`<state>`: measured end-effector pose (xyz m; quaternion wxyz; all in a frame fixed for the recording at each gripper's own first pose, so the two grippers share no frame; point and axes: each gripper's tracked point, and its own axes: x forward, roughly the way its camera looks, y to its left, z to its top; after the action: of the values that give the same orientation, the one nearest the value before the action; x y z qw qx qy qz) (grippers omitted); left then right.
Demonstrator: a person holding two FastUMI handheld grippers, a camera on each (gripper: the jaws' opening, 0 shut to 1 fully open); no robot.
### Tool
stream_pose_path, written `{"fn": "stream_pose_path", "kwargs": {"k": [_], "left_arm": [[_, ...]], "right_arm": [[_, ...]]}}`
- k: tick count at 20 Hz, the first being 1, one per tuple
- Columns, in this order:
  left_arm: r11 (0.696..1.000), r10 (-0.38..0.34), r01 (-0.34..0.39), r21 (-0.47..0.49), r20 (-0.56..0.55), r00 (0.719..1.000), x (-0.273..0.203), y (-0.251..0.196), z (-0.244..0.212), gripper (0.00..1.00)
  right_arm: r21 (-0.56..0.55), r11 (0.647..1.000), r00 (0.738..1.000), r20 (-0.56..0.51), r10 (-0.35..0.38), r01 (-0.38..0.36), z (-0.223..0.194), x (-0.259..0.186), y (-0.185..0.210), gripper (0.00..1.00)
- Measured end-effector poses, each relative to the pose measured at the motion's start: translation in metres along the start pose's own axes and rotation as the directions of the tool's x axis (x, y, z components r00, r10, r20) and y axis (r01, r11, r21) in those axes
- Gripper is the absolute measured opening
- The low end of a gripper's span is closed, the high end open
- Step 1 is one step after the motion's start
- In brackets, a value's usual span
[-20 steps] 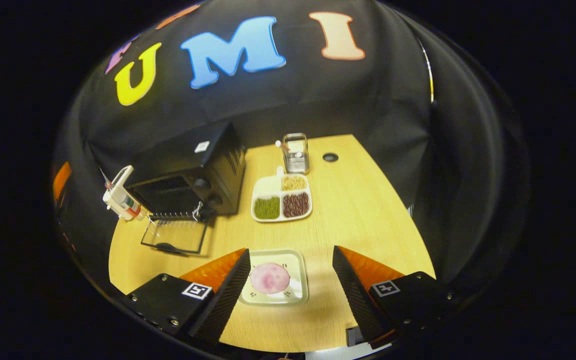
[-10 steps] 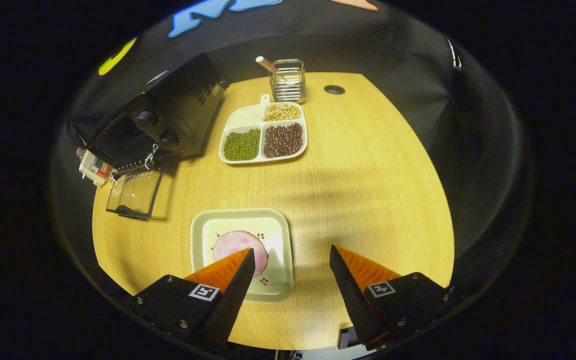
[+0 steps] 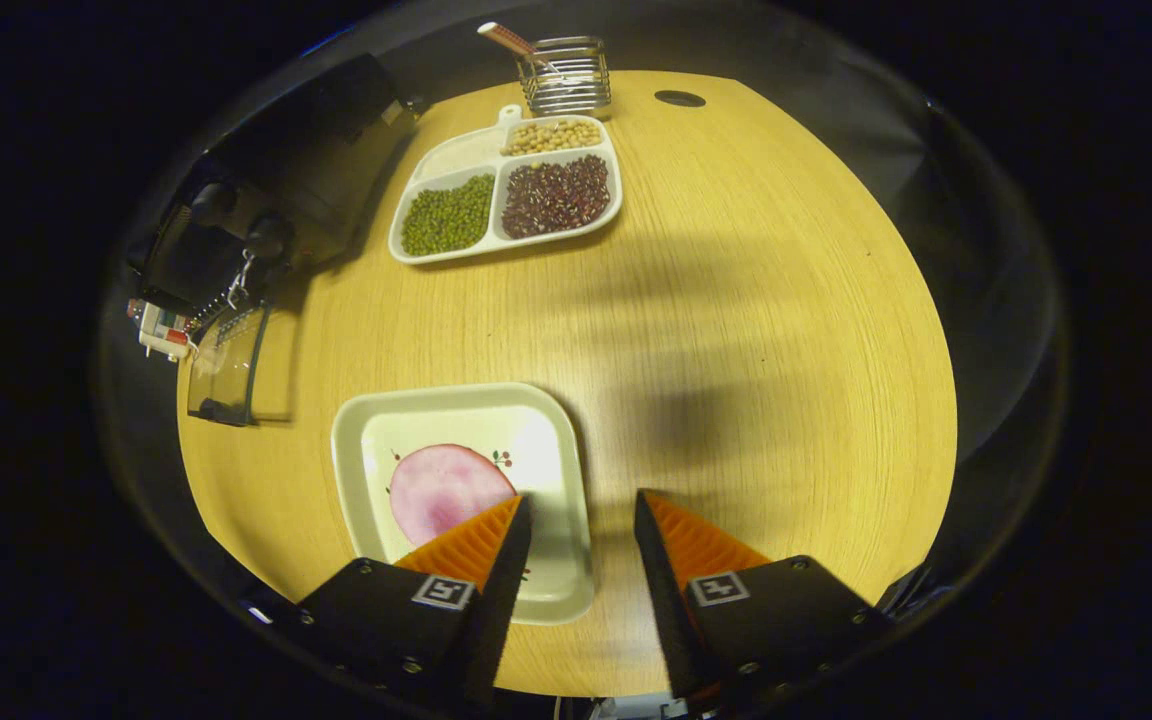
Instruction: Open the electric oven with the left hand, put the food in, and close the electric oven.
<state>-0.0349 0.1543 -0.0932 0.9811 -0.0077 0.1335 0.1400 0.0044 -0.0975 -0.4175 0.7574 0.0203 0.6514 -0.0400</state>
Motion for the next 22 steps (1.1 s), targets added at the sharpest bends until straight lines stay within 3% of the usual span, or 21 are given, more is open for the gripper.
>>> {"fn": "stream_pose_path", "kwargs": {"k": [1, 2, 4, 7, 8, 10, 11, 12, 13, 14, 15, 17, 20, 21, 22], "left_arm": [[1.0, 0.004, -0.004, -0.005, -0.003, 1.0, -0.001, 0.002, -0.001, 0.95], [1.0, 0.007, -0.007, -0.011, -0.006, 1.0, -0.001, 0.004, -0.003, 1.0], [1.0, 0.006, -0.006, -0.023, -0.021, 1.0, 0.002, 0.006, -0.009, 1.0], [0.999, 0.0, -0.001, -0.043, -0.035, 0.999, 0.004, 0.006, -0.016, 1.0], [0.999, -0.005, 0.003, -0.048, -0.04, 0.999, 0.005, 0.005, -0.018, 1.0], [0.999, -0.01, 0.007, -0.054, -0.046, 0.999, 0.007, 0.005, -0.02, 0.95], [0.998, -0.012, 0.01, -0.059, -0.045, 0.999, 0.008, 0.004, -0.02, 0.95], [0.998, -0.017, 0.014, -0.064, -0.047, 0.999, 0.01, 0.004, -0.021, 1.0], [0.997, -0.02, 0.017, -0.069, -0.05, 0.999, 0.011, 0.004, -0.023, 1.0], [0.997, -0.021, 0.017, -0.072, -0.052, 0.998, 0.011, 0.005, -0.024, 0.95], [0.997, -0.023, 0.019, -0.076, -0.053, 0.998, 0.013, 0.005, -0.023, 1.0], [0.996, -0.029, 0.025, -0.08, -0.046, 0.999, 0.014, 0.006, -0.02, 0.95], [0.997, -0.031, 0.029, -0.074, -0.03, 0.999, 0.018, 0.011, -0.012, 0.95], [0.997, -0.033, 0.031, -0.074, -0.031, 0.999, 0.02, 0.011, -0.012, 1.0], [0.997, -0.036, 0.034, -0.076, -0.032, 0.999, 0.021, 0.011, -0.011, 0.95]], "right_arm": [[-0.012, 1.0, 1.0, -0.012, -0.004, 0.004, -0.001, 0.0, 0.001, 0.59], [-0.023, 1.0, 1.0, -0.018, -0.013, 0.013, 0.001, -0.002, 0.001, 0.58], [-0.04, 0.999, 0.999, -0.025, -0.031, 0.03, -0.001, 0.001, 0.003, 0.59], [-0.064, 0.998, 1.0, -0.028, -0.01, 0.008, 0.001, -0.002, 0.009, 0.6], [-0.028, 1.0, 1.0, -0.018, 0.012, -0.013, 0.008, -0.007, 0.013, 0.6], [-0.015, 1.0, 0.999, -0.019, 0.027, -0.027, -0.001, 0.003, 0.013, 0.27], [-0.007, 0.999, 0.999, -0.003, 0.038, -0.038, 0.001, 0.01, 0.009, 0.26], [0.026, 0.998, 0.998, -0.003, 0.056, -0.056, 0.0, -0.011, 0.007, 0.11], [0.041, 0.995, 0.996, -0.01, 0.087, -0.086, 0.002, 0.003, 0.007, 0.04], [0.059, 0.993, 0.994, 0.002, 0.106, -0.106, 0.0, 0.001, 0.006, 0.02], [0.087, 0.989, 0.992, 0.002, 0.123, -0.123, 0.0, -0.002, 0.006, 0.02], [0.157, 0.971, 0.983, -0.003, 0.185, -0.182, -0.006, -0.003, 0.012, 0.02], [0.282, 0.914, 0.954, 0.025, 0.299, -0.293, -0.014, -0.008, 0.023, 0.02], [0.312, 0.895, 0.946, 0.044, 0.322, -0.319, -0.014, -0.012, 0.023, 0.02], [0.341, 0.876, 0.938, 0.059, 0.343, -0.342, -0.015, -0.016, 0.025, 0.02]]}}
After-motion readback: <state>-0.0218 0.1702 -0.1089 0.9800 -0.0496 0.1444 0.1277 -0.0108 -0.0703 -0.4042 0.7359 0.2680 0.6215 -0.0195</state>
